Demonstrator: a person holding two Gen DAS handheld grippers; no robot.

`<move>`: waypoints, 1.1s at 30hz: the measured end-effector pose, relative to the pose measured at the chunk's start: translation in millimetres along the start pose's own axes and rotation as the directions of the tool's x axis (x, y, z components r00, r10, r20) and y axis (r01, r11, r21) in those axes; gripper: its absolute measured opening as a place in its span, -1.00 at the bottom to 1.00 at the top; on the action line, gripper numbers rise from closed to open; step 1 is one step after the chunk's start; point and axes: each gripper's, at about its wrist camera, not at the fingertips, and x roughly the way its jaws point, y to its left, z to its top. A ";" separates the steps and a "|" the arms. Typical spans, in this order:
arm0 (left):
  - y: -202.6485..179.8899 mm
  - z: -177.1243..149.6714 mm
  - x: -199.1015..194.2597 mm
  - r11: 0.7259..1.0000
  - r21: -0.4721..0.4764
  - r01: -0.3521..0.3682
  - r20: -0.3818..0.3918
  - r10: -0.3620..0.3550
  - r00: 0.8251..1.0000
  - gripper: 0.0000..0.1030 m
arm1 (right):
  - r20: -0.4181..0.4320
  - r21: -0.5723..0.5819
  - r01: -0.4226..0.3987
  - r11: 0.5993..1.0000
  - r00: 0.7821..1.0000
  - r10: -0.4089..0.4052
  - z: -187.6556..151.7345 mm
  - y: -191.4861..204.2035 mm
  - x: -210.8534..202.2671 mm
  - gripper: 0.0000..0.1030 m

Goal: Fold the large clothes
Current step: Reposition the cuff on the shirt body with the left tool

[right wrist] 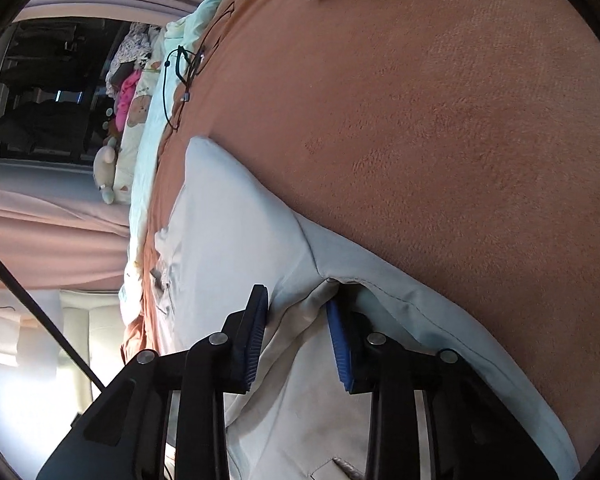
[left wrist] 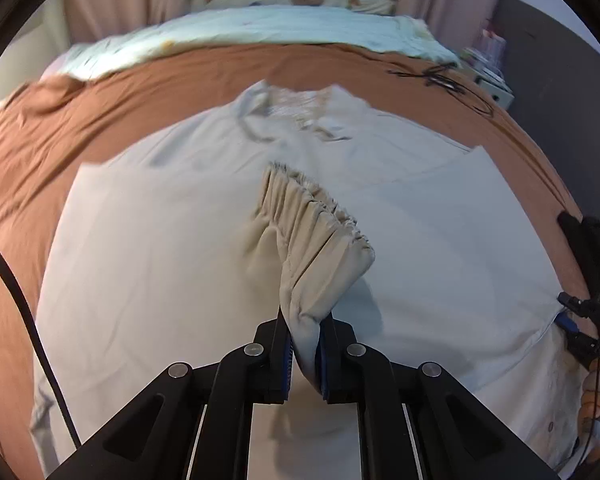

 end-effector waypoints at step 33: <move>69.9 -12.5 24.7 0.987 -0.155 0.050 -0.090 -0.065 0.994 -0.80 | 0.059 0.067 -0.027 0.997 0.998 0.023 -5.2 -12.6 -19.3 0.17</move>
